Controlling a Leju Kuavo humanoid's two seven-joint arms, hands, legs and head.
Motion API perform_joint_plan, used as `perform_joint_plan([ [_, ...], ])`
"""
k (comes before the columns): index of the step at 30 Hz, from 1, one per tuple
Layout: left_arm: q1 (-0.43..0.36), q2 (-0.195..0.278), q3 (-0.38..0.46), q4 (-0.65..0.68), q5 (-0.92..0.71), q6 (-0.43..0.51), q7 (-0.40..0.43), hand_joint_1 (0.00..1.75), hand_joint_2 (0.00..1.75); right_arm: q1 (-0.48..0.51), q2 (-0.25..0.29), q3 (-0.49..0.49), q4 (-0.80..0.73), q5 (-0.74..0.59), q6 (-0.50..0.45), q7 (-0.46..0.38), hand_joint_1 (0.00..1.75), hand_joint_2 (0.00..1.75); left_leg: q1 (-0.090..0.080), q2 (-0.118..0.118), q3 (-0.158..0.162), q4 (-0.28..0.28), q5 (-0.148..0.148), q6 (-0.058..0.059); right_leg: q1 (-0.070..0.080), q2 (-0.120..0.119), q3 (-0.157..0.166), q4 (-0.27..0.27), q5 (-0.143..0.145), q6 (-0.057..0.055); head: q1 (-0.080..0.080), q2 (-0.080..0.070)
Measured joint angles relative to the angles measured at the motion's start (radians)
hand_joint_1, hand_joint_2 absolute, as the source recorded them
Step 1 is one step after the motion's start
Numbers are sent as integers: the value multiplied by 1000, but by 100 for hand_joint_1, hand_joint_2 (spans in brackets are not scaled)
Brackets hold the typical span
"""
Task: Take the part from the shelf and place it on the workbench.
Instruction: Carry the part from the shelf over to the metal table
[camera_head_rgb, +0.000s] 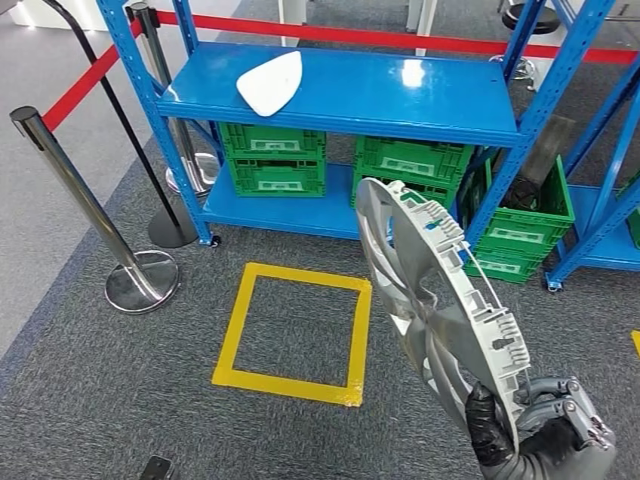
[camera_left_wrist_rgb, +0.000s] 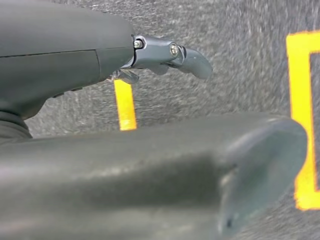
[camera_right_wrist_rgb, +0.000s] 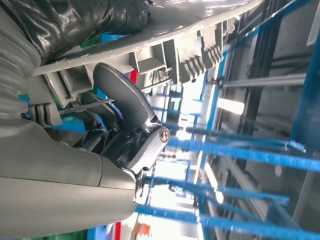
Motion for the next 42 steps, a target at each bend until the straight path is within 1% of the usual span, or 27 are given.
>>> perform_joint_plan([
  [1, 0, 0, 0, 0, -1, 0, 0, 0, 0, 1, 0, 0, 0, -1, 0, 0, 175, 175, 0, -2, -10, 68, -38, -3, 1, 2, -14, 5, 10, 0, -1, 0],
  [2, 0, 0, 0, 0, -3, 0, 0, 0, 0, 2, 0, -1, 0, -1, 0, 0, 175, 175, 0, -2, -13, 121, -51, -5, 1, 5, -30, 13, 19, 1, -1, 0],
  [3, 0, 1, 0, 0, -3, 0, 0, 0, 0, 2, 0, -1, 0, -2, 0, 0, 175, 175, 0, -3, -3, 143, -40, -6, 0, 10, -48, 23, 27, 4, -2, 0],
  [4, 0, 2, 0, 0, -4, 0, 0, 0, 0, 3, 0, -2, 0, -2, 0, 0, 175, 175, 1, -4, 23, 129, -13, -7, -1, 15, -66, 36, 34, 8, -2, 0],
  [6, 0, 3, 0, 0, -5, 1, -1, 0, 0, 7, 0, -4, 0, -3, 0, 0, 175, 175, 3, -16, 115, 7, 30, -8, -2, 25, -103, 62, 44, 18, -3, 0],
  [8, -1, 2, 0, 0, -6, 1, -1, 0, 0, 10, 0, -8, 0, -3, 0, 0, 175, 175, 4, -35, 191, -115, 21, -2, 1, 34, -129, 85, 54, 27, -3, 0],
  [9, -1, 2, 0, 0, -6, 1, -2, 0, 0, 11, 0, -10, -1, -3, 0, 0, 175, 175, 3, -40, 203, -142, 12, 2, 2, 38, -137, 91, 61, 32, -3, 0],
  [11, -1, -1, 0, 0, -6, 1, -2, 0, 0, 14, -1, -12, -2, -4, 0, 0, 175, 175, 2, -30, 190, -146, 15, 17, 0, 46, -149, 98, 72, 41, -3, 0],
  [13, -2, -3, 0, 0, -6, 1, -2, 0, 0, 17, -2, -14, -2, -4, 0, 0, 175, 175, 2, -15, 169, -146, 33, 35, -3, 40, -173, 134, 30, 52, -1, 0],
  [16, -3, -1, 1, 0, -6, 2, -2, 0, 0, 19, -3, -15, -3, -4, 0, 0, 175, 175, -2, 8, 128, -145, 65, 49, -13, 23, -224, 307, -106, 70, 6, 0],
  [17, -3, -1, 1, 0, -6, 2, -2, 0, 0, 20, -3, -15, -2, -4, 0, 0, 175, 175, -4, 16, 113, -144, 76, 49, -16, 21, -231, 362, -126, 72, 6, 0],
  [18, -3, -1, 1, 0, -6, 2, -2, 0, 0, 20, -3, -16, -2, -4, 0, 0, 175, 175, -7, 24, 99, -143, 87, 49, -18, 19, -224, 389, -121, 73, 6, 0],
  [19, -3, 0, 1, 0, -6, 2, -2, 0, 0, 21, -3, -17, -2, -4, 0, 0, 175, 175, -11, 32, 85, -143, 97, 49, -18, 18, -200, 381, -98, 70, 6, 0],
  [21, -4, -2, 1, 0, -6, 2, -3, 0, 0, 22, -4, -19, -3, -5, 0, 0, 175, 175, -16, 46, 65, -143, 117, 49, -11, -4, -95, 257, -49, 53, 5, 0],
  [23, -4, -5, 1, 0, -6, 1, -3, 0, 0, 23, -5, -20, -7, -6, 0, 0, 175, 175, -18, 57, 56, -142, 135, 44, 4, -43, 24, 87, -54, 32, 6, 0],
  [24, -4, -7, 1, 0, -6, 1, -4, 0, 0, 24, -5, -21, -10, -8, 0, 0, 175, 175, -16, 65, 54, -143, 143, 39, 11, -55, 56, 35, -64, 26, 8, 0],
  [25, -4, -8, 1, 0, -7, 0, -4, 0, 0, 24, -6, -22, -12, -10, 0, 0, 175, 175, -14, 73, 52, -143, 151, 33, 16, -55, 68, 9, -67, 22, 10, 0],
  [27, -4, -9, 1, 0, -7, 0, -4, 0, 0, 28, -7, -23, -15, -12, 0, 0, 175, 175, -10, 75, 46, -139, 151, 22, 17, -41, 55, 0, -43, 16, 13, 0],
  [28, -3, -10, 1, 0, -8, -1, -4, 0, 0, 29, -8, -23, -16, -13, 0, 0, 175, 175, -9, 61, 40, -122, 126, 17, 14, -33, 44, -3, -29, 11, 13, 0],
  [31, 2, -10, 1, 0, -9, -1, -4, 0, 0, 30, -8, -24, -16, -14, 0, 0, 175, 175, -7, 9, 5, 34, -21, 7, 10, -7, -3, 7, 5, -1, 10, 0],
  [32, 3, -10, 1, 0, -9, -1, -4, 0, 0, 31, -8, -24, -16, -15, 0, 0, 175, 175, -6, 3, -2, 94, -50, 6, 10, 2, -21, 16, 14, -1, 9, 0],
  [33, 4, -9, 1, 0, -10, 0, -4, 0, 0, 33, -9, -25, -16, -15, 0, 0, 175, 175, -6, -1, 0, 133, -55, 5, 10, 12, -40, 27, 22, 0, 9, 0],
  [34, 4, -8, 1, 0, -10, 0, -4, 0, 0, 34, -9, -26, -16, -15, 0, 0, 175, 175, -6, -3, 16, 139, -38, 4, 9, 21, -59, 39, 30, 3, 9, 0],
  [36, 3, -7, 1, 0, -12, 0, -4, 0, 0, 39, -9, -29, -16, -15, 0, 0, 175, 175, -4, -14, 88, 55, 16, 4, 6, 40, -98, 66, 43, 12, 8, 0],
  [38, 2, -8, 1, 0, -14, 1, -5, 0, 0, 43, -9, -32, -16, -16, 0, 0, 175, 175, -2, -40, 165, -66, 25, 6, 7, 53, -132, 94, 53, 21, 7, 0],
  [40, 0, -10, 1, 0, -15, 1, -5, 0, 0, 44, -9, -35, -17, -16, 0, 0, 175, 175, -3, -54, 187, -118, 5, 12, 9, 62, -155, 110, 66, 29, 6, 0],
  [42, -1, -12, 1, 1, -16, 1, -6, 0, 0, 46, -9, -37, -18, -17, 0, 0, 175, 175, -1, -43, 172, -122, 9, 26, 8, 65, -174, 119, 70, 37, 7, 0],
])
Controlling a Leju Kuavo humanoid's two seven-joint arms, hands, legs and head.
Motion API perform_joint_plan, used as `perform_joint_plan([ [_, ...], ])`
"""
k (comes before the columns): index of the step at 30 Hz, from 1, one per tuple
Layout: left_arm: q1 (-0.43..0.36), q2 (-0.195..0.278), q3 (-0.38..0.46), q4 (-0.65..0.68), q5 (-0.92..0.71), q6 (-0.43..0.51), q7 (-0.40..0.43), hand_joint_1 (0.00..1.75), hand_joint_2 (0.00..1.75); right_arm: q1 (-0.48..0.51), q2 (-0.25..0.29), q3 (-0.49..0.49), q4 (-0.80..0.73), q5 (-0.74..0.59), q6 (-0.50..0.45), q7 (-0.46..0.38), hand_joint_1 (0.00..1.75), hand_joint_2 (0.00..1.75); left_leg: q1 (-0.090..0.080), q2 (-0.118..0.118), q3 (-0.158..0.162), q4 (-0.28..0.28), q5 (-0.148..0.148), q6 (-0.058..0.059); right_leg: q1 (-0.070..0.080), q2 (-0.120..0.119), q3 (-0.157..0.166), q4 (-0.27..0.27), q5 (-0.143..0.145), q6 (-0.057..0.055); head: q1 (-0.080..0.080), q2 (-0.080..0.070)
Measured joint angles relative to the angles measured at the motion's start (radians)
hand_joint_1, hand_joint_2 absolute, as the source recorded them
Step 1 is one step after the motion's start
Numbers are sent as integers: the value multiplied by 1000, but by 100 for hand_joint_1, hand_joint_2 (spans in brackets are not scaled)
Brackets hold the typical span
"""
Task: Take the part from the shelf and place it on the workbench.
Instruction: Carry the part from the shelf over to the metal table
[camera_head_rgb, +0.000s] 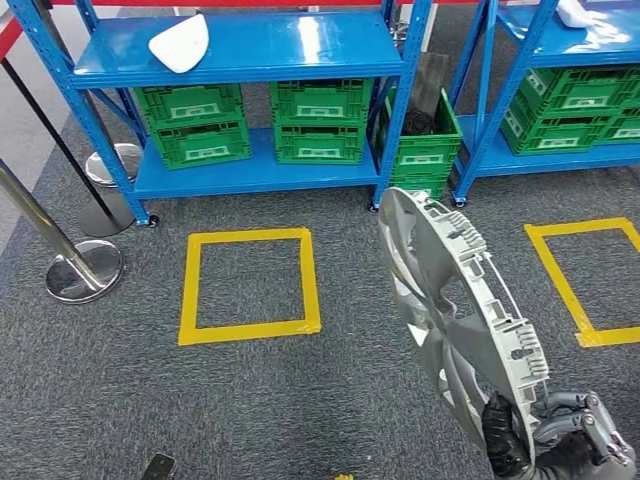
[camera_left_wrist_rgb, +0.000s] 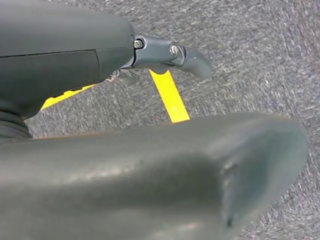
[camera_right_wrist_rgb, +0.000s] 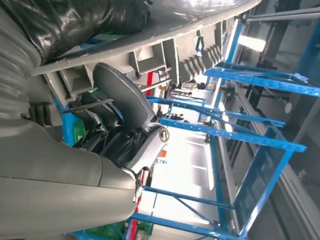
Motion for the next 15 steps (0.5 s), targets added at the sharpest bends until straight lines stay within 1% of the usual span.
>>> perform_joint_plan([
  [1, 0, -1, 0, 0, 0, 0, 0, 0, 0, 1, 0, -1, -1, 0, 0, 0, 175, 175, 1, 7, -10, 0, 8, 9, -1, -7, -12, 15, -19, 5, 2, 0],
  [2, 0, -1, 0, 0, 0, 0, 0, 0, 0, 2, 0, -2, -1, 0, 0, 0, 175, 175, 3, 16, -22, -1, 18, 17, -4, -17, -26, 48, -55, 12, 3, 0],
  [3, 0, 0, 0, 0, 0, 0, 0, 0, 0, 2, 0, -2, -1, 0, 0, 0, 175, 175, 2, 24, -33, -1, 28, 22, -9, -30, -43, 100, -103, 19, 5, 0],
  [4, 0, 1, 1, 0, 0, 0, 0, 0, 0, 2, -1, -2, -1, -1, 0, 0, 175, 175, 1, 31, -45, 0, 38, 25, -13, -38, -61, 164, -150, 26, 7, 0],
  [5, 0, 2, 1, 0, 0, 0, -1, 0, 0, 2, -1, -2, -1, -1, 0, 0, 175, 175, 0, 39, -58, 0, 48, 25, -18, -42, -73, 226, -181, 31, 8, 0],
  [6, 0, 2, 1, 0, -1, 1, -1, 0, 0, 2, -1, -3, -1, -2, 0, 0, 175, 175, -1, 48, -72, 0, 58, 24, -22, -44, -75, 269, -189, 35, 8, 0],
  [7, 0, 2, 1, 0, -1, 1, -1, 0, 0, 3, -2, -4, -1, -3, 0, 0, 175, 175, -2, 55, -85, 1, 69, 22, -24, -45, -61, 279, -175, 35, 8, 0],
  [8, 0, 2, 1, 0, -2, 1, -1, 0, 0, 4, -2, -5, -1, -3, 0, 0, 175, 175, -3, 62, -98, 1, 79, 21, -25, -46, -28, 253, -148, 33, 8, 0],
  [9, -1, 2, 1, 0, -3, 1, -1, 0, 0, 4, -2, -6, -1, -3, 0, 0, 175, 175, -4, 67, -108, 1, 89, 19, -24, -51, 23, 192, -122, 28, 8, 0],
  [10, -2, 1, 1, 0, -4, 1, -1, 0, 0, 4, -2, -7, -1, -3, 0, 0, 175, 175, -4, 71, -117, 1, 98, 16, -21, -60, 86, 109, -112, 21, 8, 0],
  [11, -2, 0, 1, 0, -6, 1, -2, 0, 0, 4, -2, -8, -2, -3, 0, 0, 175, 175, -4, 74, -122, 1, 106, 12, -16, -68, 145, 25, -116, 15, 8, 0],
  [12, -3, -2, 1, 0, -7, 1, -2, 0, 0, 5, -3, -9, -4, -3, 0, 0, 175, 175, -3, 78, -125, 1, 115, 7, -12, -75, 184, -36, -125, 11, 8, 0],
  [13, -3, -3, 1, 0, -8, 1, -2, 0, 0, 5, -3, -9, -6, -3, 0, 0, 175, 175, 0, 81, -128, -1, 124, 1, -7, -77, 203, -71, -134, 8, 10, 0],
  [14, -3, -4, 1, 0, -8, 1, -2, 0, 0, 6, -3, -10, -7, -3, 0, 0, 175, 175, 2, 84, -130, -2, 132, -7, -3, -75, 203, -84, -130, 4, 10, 0],
  [15, -4, -6, 1, 0, -9, 1, -2, 0, 0, 8, -3, -11, -9, -3, 0, 0, 175, 175, 6, 84, -133, -1, 134, -13, -2, -74, 194, -87, -119, -1, 12, 0],
])
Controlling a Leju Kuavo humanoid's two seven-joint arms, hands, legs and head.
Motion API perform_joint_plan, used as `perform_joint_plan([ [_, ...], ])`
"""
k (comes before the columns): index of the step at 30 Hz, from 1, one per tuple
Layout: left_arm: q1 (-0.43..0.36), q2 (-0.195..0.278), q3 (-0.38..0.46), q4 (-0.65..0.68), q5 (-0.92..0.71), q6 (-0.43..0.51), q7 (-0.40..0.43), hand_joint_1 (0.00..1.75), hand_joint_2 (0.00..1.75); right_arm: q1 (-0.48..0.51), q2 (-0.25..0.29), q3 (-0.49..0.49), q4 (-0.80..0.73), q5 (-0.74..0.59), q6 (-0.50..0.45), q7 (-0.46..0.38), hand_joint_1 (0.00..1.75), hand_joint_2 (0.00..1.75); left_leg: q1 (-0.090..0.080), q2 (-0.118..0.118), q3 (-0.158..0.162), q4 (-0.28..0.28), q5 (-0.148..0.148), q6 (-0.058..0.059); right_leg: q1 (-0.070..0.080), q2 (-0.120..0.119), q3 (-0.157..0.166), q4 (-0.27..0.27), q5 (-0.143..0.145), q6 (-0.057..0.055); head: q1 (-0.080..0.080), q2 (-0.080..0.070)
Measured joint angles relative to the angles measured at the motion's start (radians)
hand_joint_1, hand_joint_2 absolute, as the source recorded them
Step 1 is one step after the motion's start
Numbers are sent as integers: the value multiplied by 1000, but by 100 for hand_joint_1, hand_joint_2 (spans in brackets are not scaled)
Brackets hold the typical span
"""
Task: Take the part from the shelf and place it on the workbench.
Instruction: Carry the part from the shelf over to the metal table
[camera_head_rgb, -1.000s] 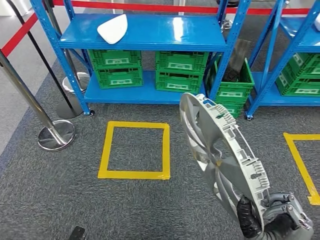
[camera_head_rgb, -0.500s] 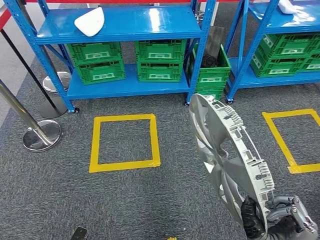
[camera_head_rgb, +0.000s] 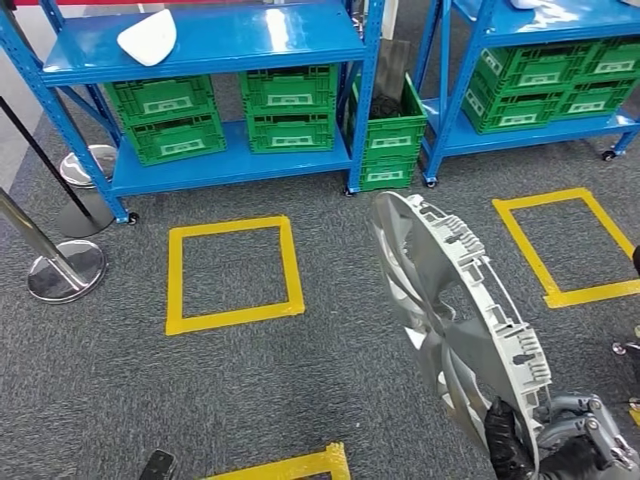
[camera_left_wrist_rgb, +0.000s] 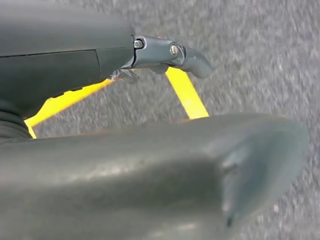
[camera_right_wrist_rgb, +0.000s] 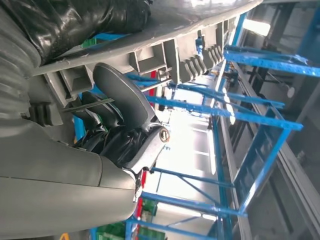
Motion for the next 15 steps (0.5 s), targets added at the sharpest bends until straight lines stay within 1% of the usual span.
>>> perform_joint_plan([
  [1, 0, -1, 0, 0, 0, 0, 0, 0, 0, 1, 0, 0, -1, 0, 0, 0, 175, 175, 1, -6, -6, 11, -16, -4, 0, 2, -7, -5, 11, -9, 1, 0],
  [2, 1, -1, 0, 0, 0, 0, 0, 0, 0, 2, 0, -1, -2, 0, 0, 0, 175, 175, 2, -16, -14, 37, -49, -8, -2, 3, -16, -9, 24, -17, -1, 0],
  [3, 2, -1, 0, 0, -1, 0, 0, 0, 0, 3, 0, -1, -2, 0, 0, 0, 175, 175, 2, -28, -26, 82, -97, -9, -4, 5, -27, -9, 35, -23, -3, 0],
  [4, 3, -2, 0, 0, -1, 1, 0, 0, 0, 3, 0, -1, -2, 0, 0, 0, 175, 175, 1, -37, -39, 143, -150, -11, -3, 9, -40, -7, 45, -28, -5, 0],
  [5, 4, -1, 0, 0, -1, 1, 0, 0, 0, 4, 0, -1, -2, 0, 0, 0, 175, 175, 0, -42, -49, 207, -189, -12, -2, 12, -50, -4, 55, -30, -8, 0],
  [6, 4, -1, 0, 0, -2, 1, 0, 0, 0, 4, 0, -1, -2, 0, 0, 0, 175, 175, 0, -44, -53, 257, -206, -14, -1, 16, -63, 2, 64, -30, -9, 0],
  [7, 4, 0, 0, 0, -2, 1, 0, 0, 0, 5, -1, -1, -2, 0, 0, 0, 175, 175, 0, -44, -44, 279, -199, -15, 0, 20, -77, 10, 72, -28, -9, 0],
  [8, 4, 1, 0, 0, -2, 1, 0, 0, 0, 5, -1, -1, -2, 0, 0, 0, 175, 175, 0, -45, -20, 263, -176, -15, -1, 26, -92, 20, 78, -26, -9, 0],
  [9, 4, 2, 0, 0, -2, 2, 0, 0, 0, 6, -1, -2, -2, -1, 0, 0, 175, 175, 0, -48, 20, 213, -146, -14, -1, 31, -108, 31, 82, -22, -9, 0],
  [10, 3, 3, 0, 0, -2, 2, 0, 0, 0, 6, -1, -2, -2, -1, 0, 0, 175, 175, 0, -56, 66, 144, -129, -11, -1, 36, -124, 44, 85, -19, -9, 0],
  [11, 3, 3, 0, 0, -2, 2, 0, 0, 0, 7, -1, -2, -2, -1, 0, 0, 175, 175, 0, -64, 106, 79, -123, -8, -1, 40, -138, 56, 88, -15, -9, 0],
  [12, 3, 4, 0, 0, -2, 2, 0, 0, 0, 7, -1, -2, -3, -1, 0, 0, 175, 175, -1, -71, 131, 31, -126, -5, 0, 43, -149, 67, 92, -10, -9, 0],
  [13, 2, 4, 0, 0, -2, 2, 0, 0, 0, 7, -1, -2, -3, -2, 0, 0, 175, 175, -3, -76, 141, 7, -133, -2, 0, 46, -159, 74, 97, -4, -9, 0],
  [15, 2, 1, 0, 0, -2, 2, -1, 0, 0, 9, -1, -3, -3, -6, 0, 0, 175, 175, -4, -69, 132, -2, -130, 7, -2, 52, -174, 81, 106, 7, -10, 0],
])
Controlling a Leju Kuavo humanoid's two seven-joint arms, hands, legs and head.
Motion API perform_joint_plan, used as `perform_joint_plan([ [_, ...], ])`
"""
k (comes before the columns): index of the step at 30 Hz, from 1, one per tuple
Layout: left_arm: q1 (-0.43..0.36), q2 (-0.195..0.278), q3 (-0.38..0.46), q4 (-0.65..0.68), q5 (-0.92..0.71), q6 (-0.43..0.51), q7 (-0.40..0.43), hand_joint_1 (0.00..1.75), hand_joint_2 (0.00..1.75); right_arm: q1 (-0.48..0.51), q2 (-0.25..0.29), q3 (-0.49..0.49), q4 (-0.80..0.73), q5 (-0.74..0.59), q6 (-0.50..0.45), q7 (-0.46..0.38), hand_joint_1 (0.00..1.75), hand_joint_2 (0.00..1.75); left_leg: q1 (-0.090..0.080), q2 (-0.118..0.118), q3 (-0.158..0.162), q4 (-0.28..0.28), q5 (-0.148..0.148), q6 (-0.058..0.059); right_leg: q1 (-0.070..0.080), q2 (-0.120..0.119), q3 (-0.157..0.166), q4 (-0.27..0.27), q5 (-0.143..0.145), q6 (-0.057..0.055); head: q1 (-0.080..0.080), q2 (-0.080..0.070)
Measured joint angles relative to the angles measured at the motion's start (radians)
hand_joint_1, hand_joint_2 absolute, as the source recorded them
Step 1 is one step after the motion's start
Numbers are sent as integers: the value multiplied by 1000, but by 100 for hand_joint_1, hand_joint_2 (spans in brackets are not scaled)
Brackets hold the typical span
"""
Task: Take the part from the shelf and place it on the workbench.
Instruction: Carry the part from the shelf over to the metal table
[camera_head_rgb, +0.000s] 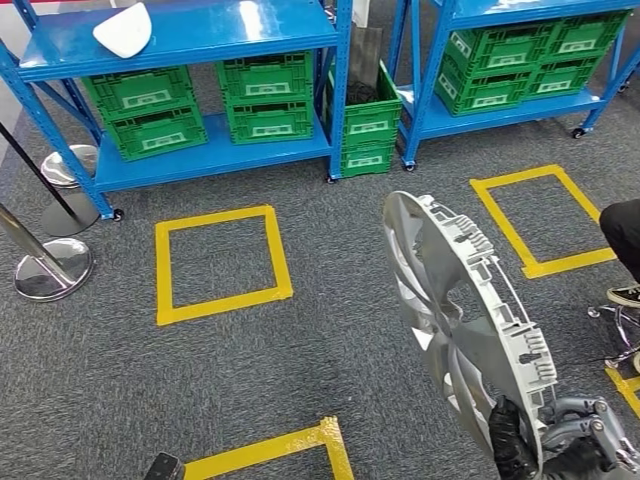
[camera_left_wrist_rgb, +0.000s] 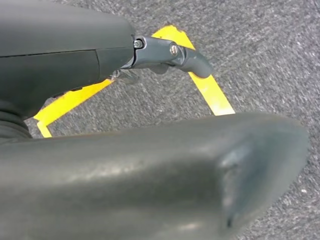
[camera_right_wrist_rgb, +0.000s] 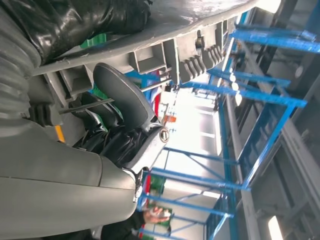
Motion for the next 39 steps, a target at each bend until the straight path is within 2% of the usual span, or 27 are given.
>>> perform_joint_plan([
  [2, -1, -2, 0, 0, -1, 3, -1, 0, 0, 2, -2, -1, 0, -4, 0, 0, 175, 175, 2, 12, -14, -4, 11, 17, -5, -5, -23, 32, -32, 12, 3, 0],
  [4, -1, -1, 1, 0, -2, 6, -3, 0, 0, 3, -5, -2, 0, -7, 0, 0, 175, 175, 4, 26, -32, -6, 26, 27, -13, -16, -62, 133, -112, 27, 7, 0],
  [6, -1, 0, 1, 0, -3, 7, -4, 0, 0, 3, -8, -2, 0, -9, 0, 0, 175, 175, 4, 42, -51, -5, 40, 27, -24, -20, -97, 251, -165, 39, 10, 0],
  [7, -1, 0, 1, 0, -4, 8, -4, 0, 0, 4, -9, -3, 0, -10, 0, 0, 175, 175, 4, 51, -60, -5, 46, 25, -29, -21, -96, 277, -163, 44, 10, 0],
  [8, -1, 0, 1, 0, -6, 8, -4, 0, 0, 5, -10, -4, 0, -13, 0, 0, 175, 175, 4, 60, -67, -5, 52, 22, -34, -25, -77, 266, -143, 47, 11, 0],
  [9, -1, -1, 1, 0, -8, 9, -4, 0, 0, 8, -12, -5, 0, -17, 0, 0, 175, 175, 5, 69, -72, -5, 57, 18, -37, -32, -36, 215, -117, 49, 11, 0],
  [11, -1, -3, 1, 0, -12, 12, -4, 0, 0, 13, -15, -7, -2, -26, 0, 0, 175, 175, 5, 85, -75, -4, 64, 9, -36, -66, 73, 59, -88, 48, 11, 0],
  [12, -1, -4, 1, 0, -14, 14, -4, 0, 0, 16, -16, -8, -3, -30, 0, 0, 175, 175, 5, 92, -75, -3, 68, 2, -33, -80, 111, 0, -87, 45, 10, 0],
  [13, -1, -6, 1, 0, -17, 15, -4, 0, 0, 19, -18, -9, -6, -35, 0, 0, 175, 175, 6, 100, -75, -3, 73, -4, -27, -87, 127, -32, -91, 40, 10, 0],
  [15, -3, -12, 1, 0, -20, 17, -4, 0, 0, 27, -20, -14, -13, -45, 0, 0, 175, 175, 10, 115, -76, -6, 79, -20, -20, -74, 121, -47, -87, 21, 9, 0],
  [17, -6, -17, 1, 0, -21, 17, -4, 0, 0, 35, -22, -19, -19, -49, -1, 0, 175, 175, 14, 97, -82, 12, 60, -29, -19, -59, 122, -59, -74, -1, 7, 0],
  [18, -6, -18, 1, 0, -21, 18, -4, 0, 0, 37, -22, -20, -21, -50, -1, 0, 175, 175, 15, 76, -98, 52, 31, -30, -19, -50, 123, -64, -67, -11, 4, 0],
  [20, -3, -20, 0, 0, -21, 18, -4, 0, 0, 37, -22, -23, -22, -53, -1, 0, 175, 175, 13, 36, -149, 186, -43, -27, -14, -32, 116, -62, -58, -24, -3, 0],
  [21, -1, -20, 0, 0, -22, 18, -4, 0, 0, 38, -23, -25, -22, -56, -1, 0, 175, 175, 11, 28, -174, 249, -68, -25, -10, -21, 112, -61, -56, -28, -5, 0],
  [22, 1, -20, 0, 0, -22, 18, -3, 0, 0, 40, -23, -27, -22, -59, -1, 0, 175, 175, 8, 24, -186, 283, -72, -22, -6, -9, 109, -59, -54, -30, -5, 0],
  [23, 2, -20, 0, 0, -22, 18, -3, 0, 0, 42, -23, -29, -22, -62, -1, 0, 175, 175, 4, 22, -181, 277, -56, -18, -2, 4, 107, -56, -53, -32, -5, 0],
  [24, 1, -20, 0, 0, -22, 18, -3, 0, 0, 43, -23, -31, -22, -65, -1, 0, 175, 175, 0, 17, -158, 233, -24, -11, 0, 17, 105, -53, -53, -32, -5, 0],
  [26, 1, -18, 0, 0, -24, 18, -2, 0, 0, 46, -24, -35, -22, -70, -1, 0, 175, 175, -5, -23, -89, 97, 38, 6, 3, 40, 99, -44, -53, -31, -5, 0],
  [28, 1, -17, 0, 0, -26, 18, -1, 0, 0, 49, -24, -37, -22, -74, -1, 0, 175, 175, -8, -59, -49, 13, 54, 15, 1, 62, 87, -35, -53, -26, -6, 0],
  [29, 1, -17, 0, 0, -28, 18, -1, 0, 0, 51, -25, -39, -22, -76, -1, 0, 175, 175, -8, -60, -45, 3, 50, 16, 0, 72, 81, -32, -52, -21, -7, 0],
  [31, -1, -20, 0, 0, -30, 18, 0, 0, 0, 59, -25, -41, -22, -77, -1, 0, 175, 175, -5, -37, -42, -16, 51, 18, 0, 83, 68, -28, -51, -10, -9, 0],
  [33, -3, -22, 0, 0, -31, 18, 0, 0, 0, 65, -25, -44, -23, -76, -2, 0, 175, 175, 1, -11, -40, -30, 59, 24, 1, 48, 36, 18, -81, 3, -3, 0],
  [35, -2, -21, 1, 0, -31, 18, 1, 0, 0, 66, -25, -44, -24, -74, -1, 0, 175, 175, 3, 16, -40, -34, 61, 26, -9, -3, -25, 140, -144, 19, 2, 0],
  [36, -1, -21, 1, 0, -31, 18, 1, 0, 0, 66, -25, -45, -23, -73, -1, 0, 175, 175, 3, 30, -40, -34, 60, 25, -17, -15, -58, 206, -169, 27, 3, 0],
  [37, 0, -20, 1, 0, -32, 18, 0, 0, 0, 67, -25, -45, -22, -73, -1, 0, 175, 175, 4, 44, -40, -34, 59, 24, -25, -21, -80, 248, -178, 34, 3, 0],
  [38, 0, -19, 1, 0, -32, 18, 0, 0, 0, 67, -25, -45, -21, -74, -1, 0, 175, 175, 5, 57, -40, -34, 58, 22, -33, -26, -84, 253, -167, 41, 3, 0],
  [39, -1, -19, 1, 0, -32, 18, 0, 0, 0, 67, -25, -46, -18, -76, -1, 0, 175, 175, 7, 68, -37, -34, 56, 18, -41, -32, -65, 215, -139, 48, 3, 0],
])
